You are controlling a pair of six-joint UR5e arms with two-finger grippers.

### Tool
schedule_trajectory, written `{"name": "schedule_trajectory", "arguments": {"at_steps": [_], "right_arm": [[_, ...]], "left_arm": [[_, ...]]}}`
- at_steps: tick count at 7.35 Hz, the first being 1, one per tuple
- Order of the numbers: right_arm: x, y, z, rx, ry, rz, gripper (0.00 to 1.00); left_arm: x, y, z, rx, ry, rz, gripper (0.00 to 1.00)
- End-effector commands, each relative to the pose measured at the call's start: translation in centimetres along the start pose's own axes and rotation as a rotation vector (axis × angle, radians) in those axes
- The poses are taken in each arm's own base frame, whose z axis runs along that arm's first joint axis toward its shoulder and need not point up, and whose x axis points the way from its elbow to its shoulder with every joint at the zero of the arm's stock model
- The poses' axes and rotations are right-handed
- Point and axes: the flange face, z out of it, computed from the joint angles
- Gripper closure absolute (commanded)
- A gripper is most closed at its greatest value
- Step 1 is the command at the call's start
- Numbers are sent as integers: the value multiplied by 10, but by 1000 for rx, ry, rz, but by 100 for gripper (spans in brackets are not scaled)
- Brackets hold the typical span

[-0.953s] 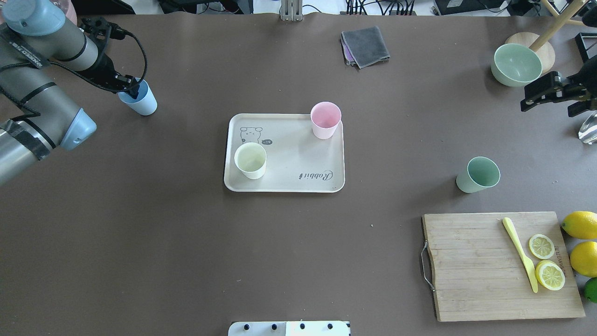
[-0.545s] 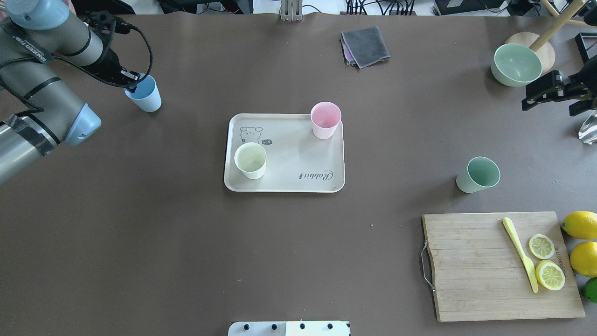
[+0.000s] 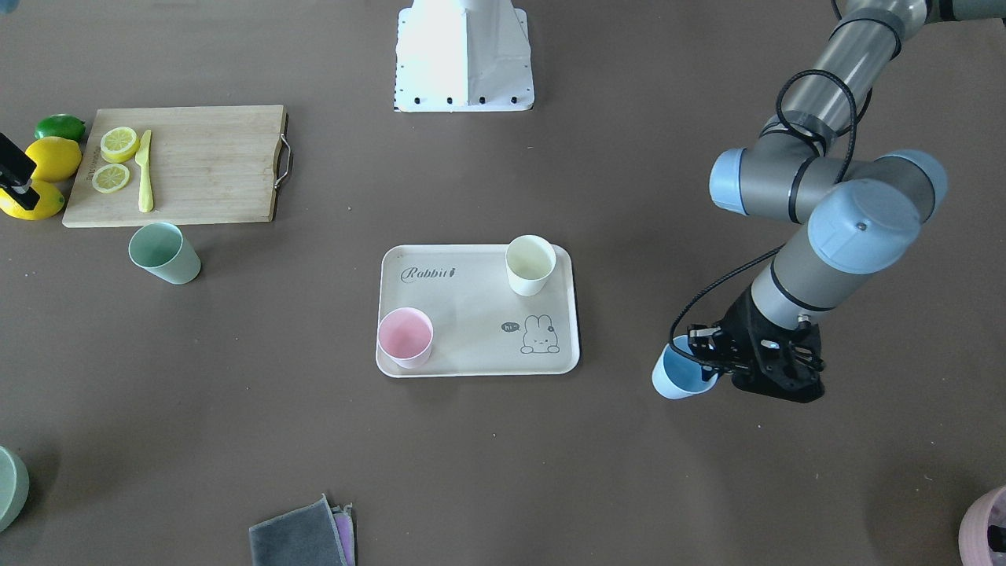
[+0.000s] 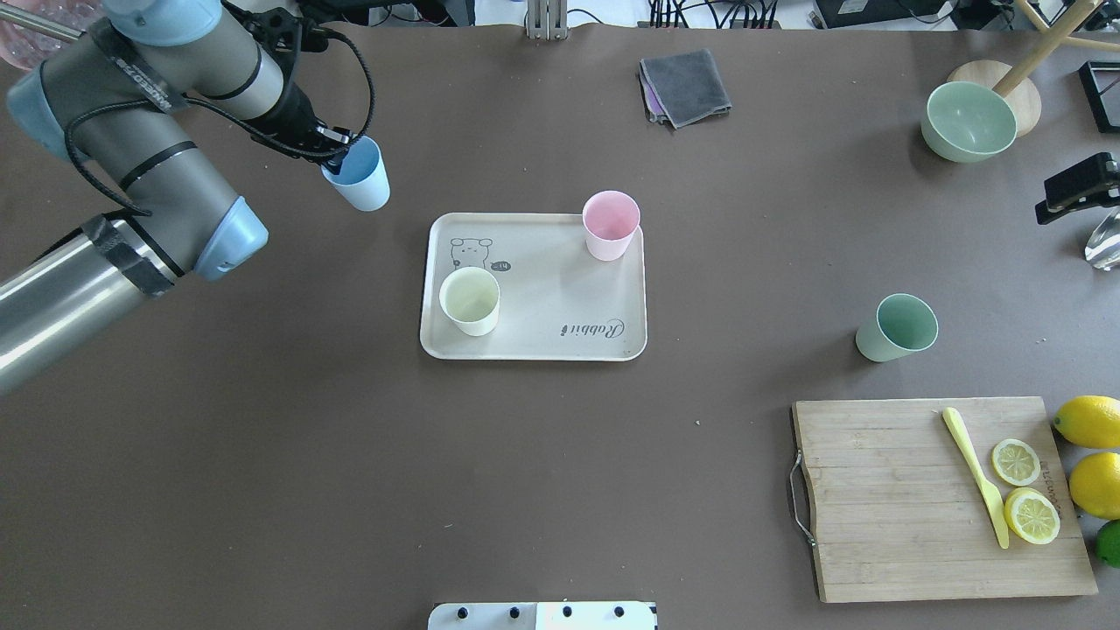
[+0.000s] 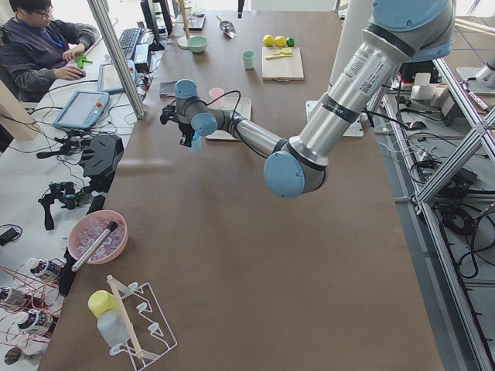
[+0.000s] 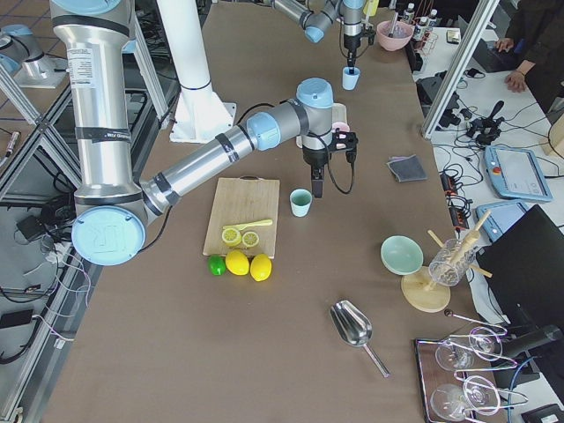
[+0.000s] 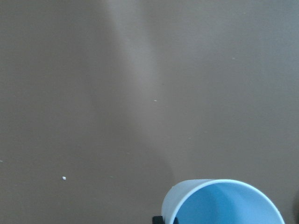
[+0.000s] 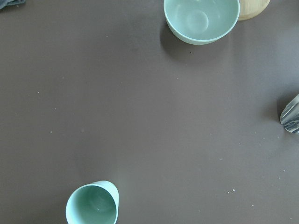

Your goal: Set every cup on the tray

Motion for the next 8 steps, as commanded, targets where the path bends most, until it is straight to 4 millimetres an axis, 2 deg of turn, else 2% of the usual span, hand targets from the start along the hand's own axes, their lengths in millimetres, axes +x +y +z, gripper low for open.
{"name": "schedule_trajectory", "arguments": {"at_steps": [1,2,3,5,6,7,8], "right_arm": [[32,13,3,-26,4,-21,0],[34,14,5,-29,6,-21,0],[34,14,4,-28,6,-22,0],[34,14,5,-30,7,-19,0],[35,13,7,-33,9,-9,0],[36,13,8,-33,11,-6,0],[35,12,8,-31,15,4,0]], "left_arm": [[95,28,21,-28,58,-51,100],[112,38,32,-14,45,-60,100],[117,40,34,-9,44,-60,100],[116,40,35,-9,41,-59,100],[116,41,40,14,20,-49,46],[120,44,42,40,5,-39,16],[125,44,33,49,15,-34,3]]}}
